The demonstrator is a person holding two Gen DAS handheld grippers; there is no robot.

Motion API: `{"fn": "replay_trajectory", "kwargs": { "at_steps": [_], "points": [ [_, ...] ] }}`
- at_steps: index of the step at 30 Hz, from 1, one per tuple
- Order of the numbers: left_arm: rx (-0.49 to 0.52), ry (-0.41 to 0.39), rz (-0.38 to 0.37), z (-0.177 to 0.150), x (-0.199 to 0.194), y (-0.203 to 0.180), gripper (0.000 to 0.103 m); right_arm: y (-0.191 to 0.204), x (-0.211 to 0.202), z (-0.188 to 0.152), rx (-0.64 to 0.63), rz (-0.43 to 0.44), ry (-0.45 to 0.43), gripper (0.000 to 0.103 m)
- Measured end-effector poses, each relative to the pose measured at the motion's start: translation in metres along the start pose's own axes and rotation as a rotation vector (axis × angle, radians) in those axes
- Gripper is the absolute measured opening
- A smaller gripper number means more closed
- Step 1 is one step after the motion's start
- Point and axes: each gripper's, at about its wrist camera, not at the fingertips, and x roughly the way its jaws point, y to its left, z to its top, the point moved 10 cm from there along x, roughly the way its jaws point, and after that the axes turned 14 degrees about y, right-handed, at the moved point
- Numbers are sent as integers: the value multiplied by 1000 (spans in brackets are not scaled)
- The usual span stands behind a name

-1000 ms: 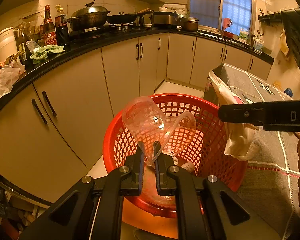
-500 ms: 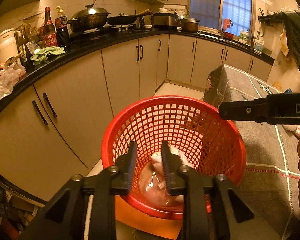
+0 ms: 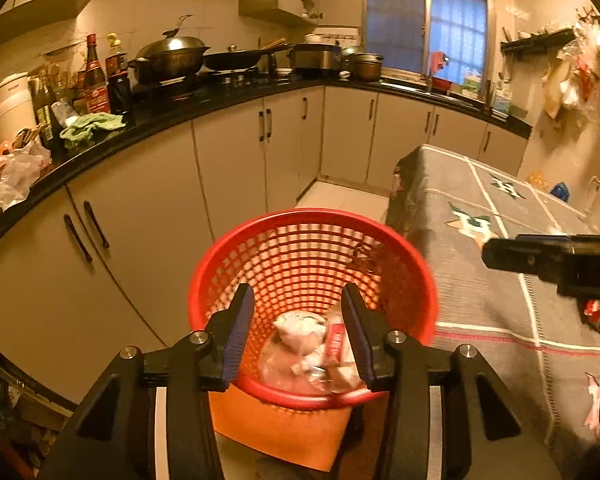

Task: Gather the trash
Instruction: 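Move both tools back over the table toward the plastic bags and red box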

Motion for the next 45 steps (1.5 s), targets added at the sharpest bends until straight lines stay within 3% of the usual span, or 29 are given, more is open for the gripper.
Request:
{"fn": "replay_trajectory", "kwargs": {
  "at_steps": [6,13,24,29,36,41,43,45],
  "points": [
    [53,-2,-32,-4,-7,-38,44,-27,-30,-32,9,-72,-42,61],
    [138,3,-79,-9,-17,-93,44,-70,-68,-61,70,-78,-93,61],
    [305,30,-159,-21,-25,-199,47,-204,-129,-118,311,-95,-179,61],
    [357,49,-181,-24,-25,-235,52,-254,-129,-123,382,-19,-174,61],
    [384,67,-183,-22,-22,-256,56,-275,-101,-117,417,87,-132,61],
    [383,78,-181,-18,-19,-260,57,-265,-84,-115,363,100,-111,60],
    [384,88,-189,-16,-18,-262,57,-257,-77,-115,330,107,-97,56],
    [388,97,-194,-14,-15,-266,57,-249,-70,-117,301,108,-72,37]
  ]
}}
